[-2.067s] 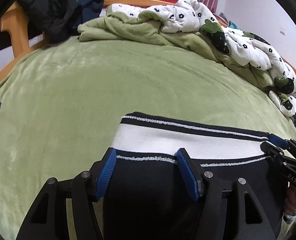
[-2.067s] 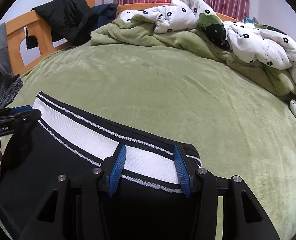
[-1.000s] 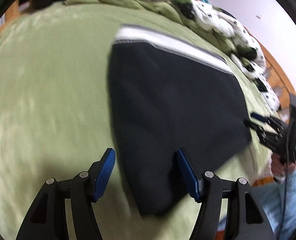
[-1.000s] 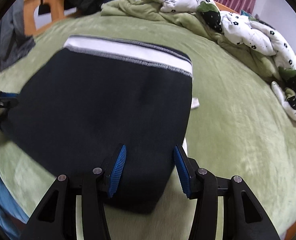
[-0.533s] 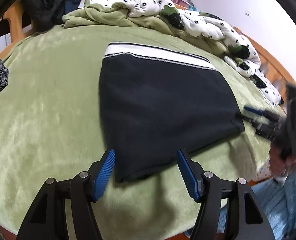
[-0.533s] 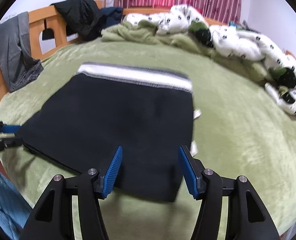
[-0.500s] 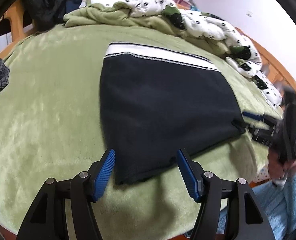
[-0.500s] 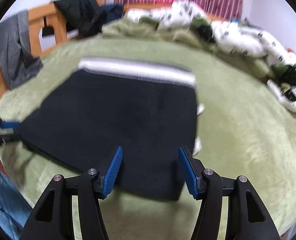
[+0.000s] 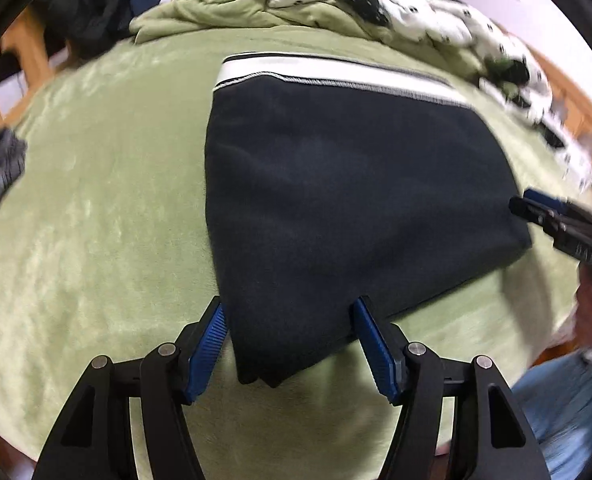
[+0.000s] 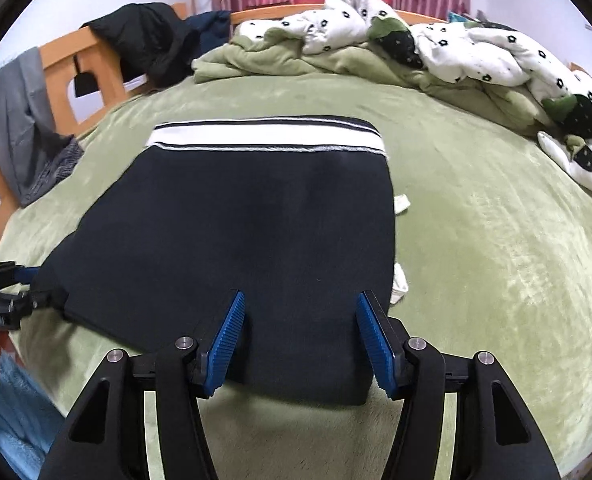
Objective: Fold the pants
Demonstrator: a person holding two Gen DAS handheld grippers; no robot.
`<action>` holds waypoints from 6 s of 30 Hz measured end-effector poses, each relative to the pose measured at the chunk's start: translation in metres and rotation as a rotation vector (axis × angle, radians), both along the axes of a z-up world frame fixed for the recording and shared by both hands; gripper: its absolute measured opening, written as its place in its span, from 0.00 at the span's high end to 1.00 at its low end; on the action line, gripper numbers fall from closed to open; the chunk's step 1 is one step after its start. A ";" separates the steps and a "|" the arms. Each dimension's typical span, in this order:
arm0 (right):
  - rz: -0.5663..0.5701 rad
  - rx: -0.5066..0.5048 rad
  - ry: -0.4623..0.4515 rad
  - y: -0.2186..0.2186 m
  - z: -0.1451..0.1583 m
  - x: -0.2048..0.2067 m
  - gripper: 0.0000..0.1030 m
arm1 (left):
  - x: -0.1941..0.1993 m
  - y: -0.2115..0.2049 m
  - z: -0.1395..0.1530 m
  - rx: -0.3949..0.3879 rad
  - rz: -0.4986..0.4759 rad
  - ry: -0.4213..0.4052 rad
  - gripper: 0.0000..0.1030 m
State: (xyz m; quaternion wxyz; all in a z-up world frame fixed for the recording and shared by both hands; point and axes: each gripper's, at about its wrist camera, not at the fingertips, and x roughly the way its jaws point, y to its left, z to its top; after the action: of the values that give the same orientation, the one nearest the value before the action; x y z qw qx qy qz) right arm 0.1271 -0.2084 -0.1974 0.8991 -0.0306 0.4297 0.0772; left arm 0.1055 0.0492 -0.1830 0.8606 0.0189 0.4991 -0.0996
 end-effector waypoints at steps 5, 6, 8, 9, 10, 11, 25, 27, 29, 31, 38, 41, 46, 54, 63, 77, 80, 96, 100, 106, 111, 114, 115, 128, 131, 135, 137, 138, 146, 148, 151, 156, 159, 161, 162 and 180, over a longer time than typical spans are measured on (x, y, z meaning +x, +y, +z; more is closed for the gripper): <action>0.006 -0.081 -0.003 0.012 -0.009 0.001 0.44 | -0.001 0.008 0.002 -0.020 0.014 0.015 0.39; 0.008 -0.086 -0.003 0.013 -0.009 0.001 0.44 | -0.001 0.009 0.002 -0.030 0.019 0.021 0.39; 0.003 -0.078 0.000 0.012 -0.009 0.002 0.44 | -0.003 0.013 0.001 -0.039 0.024 0.029 0.39; -0.001 -0.069 0.005 0.014 -0.009 0.002 0.44 | -0.003 0.013 0.000 -0.041 0.028 0.035 0.39; -0.004 -0.063 0.006 0.012 -0.009 0.002 0.44 | -0.002 0.013 -0.001 -0.041 0.029 0.037 0.39; -0.007 -0.058 0.008 0.011 -0.009 0.004 0.43 | -0.002 0.013 -0.001 -0.042 0.031 0.037 0.39; -0.102 0.078 0.178 -0.006 -0.020 0.013 0.24 | -0.012 0.019 -0.001 -0.064 0.128 0.102 0.35; -0.100 0.078 0.175 -0.009 -0.017 0.013 0.24 | -0.018 0.020 0.001 -0.034 0.132 0.099 0.35; -0.129 0.065 0.150 -0.014 -0.012 0.011 0.24 | -0.025 0.021 0.007 -0.002 0.145 0.065 0.35; -0.169 0.058 0.136 -0.021 -0.006 0.007 0.24 | -0.032 0.024 0.017 0.001 0.141 0.027 0.37; -0.194 0.097 -0.062 -0.029 0.040 0.010 0.25 | -0.026 0.016 0.065 -0.054 0.093 -0.179 0.37; -0.107 -0.029 -0.118 -0.016 0.052 0.042 0.25 | 0.013 0.010 0.068 -0.018 0.044 -0.177 0.37; -0.020 -0.120 -0.114 -0.012 0.039 0.101 0.26 | 0.082 0.009 0.059 -0.009 0.005 -0.206 0.37; -0.074 0.229 0.056 -0.051 -0.010 0.176 0.23 | 0.168 0.029 0.000 -0.133 0.012 -0.085 0.38; -0.079 0.108 -0.026 -0.028 -0.013 0.195 0.62 | 0.186 0.026 -0.005 -0.222 0.025 -0.101 0.61; -0.100 -0.006 -0.025 -0.036 0.014 0.119 0.59 | 0.116 0.015 0.009 -0.023 -0.050 -0.036 0.52; -0.092 -0.013 -0.003 -0.034 0.015 0.091 0.58 | 0.078 0.018 0.012 -0.006 -0.061 -0.037 0.52; -0.190 -0.036 -0.054 -0.030 0.038 -0.036 0.48 | -0.032 0.013 0.043 0.043 -0.002 -0.130 0.51; -0.179 0.014 -0.128 -0.012 0.066 -0.063 0.26 | -0.043 0.001 0.065 0.013 0.043 -0.161 0.42; -0.199 0.039 -0.115 0.003 0.093 -0.090 0.19 | -0.073 -0.007 0.104 -0.051 0.130 -0.229 0.31; -0.193 -0.002 -0.172 0.014 0.122 -0.123 0.19 | -0.100 -0.012 0.127 -0.037 0.145 -0.294 0.28; -0.182 0.014 -0.204 0.017 0.133 -0.148 0.07 | -0.115 -0.013 0.133 -0.048 0.147 -0.303 0.28; -0.183 0.026 -0.210 0.017 0.133 -0.152 0.03 | -0.118 -0.014 0.134 -0.047 0.150 -0.303 0.28; -0.172 -0.054 -0.211 0.021 0.126 -0.183 0.00 | -0.138 -0.013 0.136 -0.022 0.173 -0.307 0.28; -0.153 -0.057 -0.208 0.027 0.124 -0.185 0.00 | -0.140 -0.011 0.135 -0.015 0.171 -0.316 0.28; -0.154 -0.036 -0.192 0.026 0.123 -0.183 0.00 | -0.135 -0.003 0.131 -0.041 0.171 -0.272 0.28; -0.160 -0.029 -0.192 0.025 0.123 -0.183 0.00 | -0.135 0.000 0.133 -0.051 0.174 -0.277 0.28; -0.163 -0.025 -0.190 0.024 0.123 -0.182 0.00 | -0.136 0.001 0.133 -0.046 0.181 -0.285 0.28; -0.173 -0.015 -0.183 0.021 0.122 -0.180 0.00 | -0.133 0.006 0.132 -0.034 0.179 -0.281 0.28; -0.173 -0.017 -0.185 0.021 0.121 -0.180 0.00 | -0.133 0.006 0.132 -0.033 0.182 -0.282 0.28; -0.175 -0.018 -0.186 0.021 0.121 -0.180 0.00 | -0.132 0.007 0.131 -0.030 0.186 -0.279 0.28; -0.173 -0.017 -0.186 0.021 0.120 -0.180 0.00 | -0.132 0.008 0.130 -0.025 0.188 -0.280 0.28; -0.177 -0.020 -0.187 0.023 0.120 -0.180 0.00 | -0.131 0.009 0.130 -0.022 0.191 -0.281 0.28; -0.177 -0.020 -0.183 0.022 0.121 -0.180 0.00 | -0.131 0.009 0.130 -0.025 0.190 -0.279 0.28; -0.176 -0.019 -0.183 0.022 0.121 -0.180 0.00 | -0.131 0.010 0.130 -0.025 0.191 -0.280 0.28; -0.174 -0.019 -0.185 0.019 0.120 -0.178 0.00 | -0.131 0.011 0.129 -0.030 0.189 -0.278 0.28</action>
State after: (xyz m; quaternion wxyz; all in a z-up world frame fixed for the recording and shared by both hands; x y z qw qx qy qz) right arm -0.0510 -0.1897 -0.0769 0.9380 -0.0089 0.3465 -0.0084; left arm -0.0258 0.0603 -0.0541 0.9271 -0.0272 0.3732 -0.0221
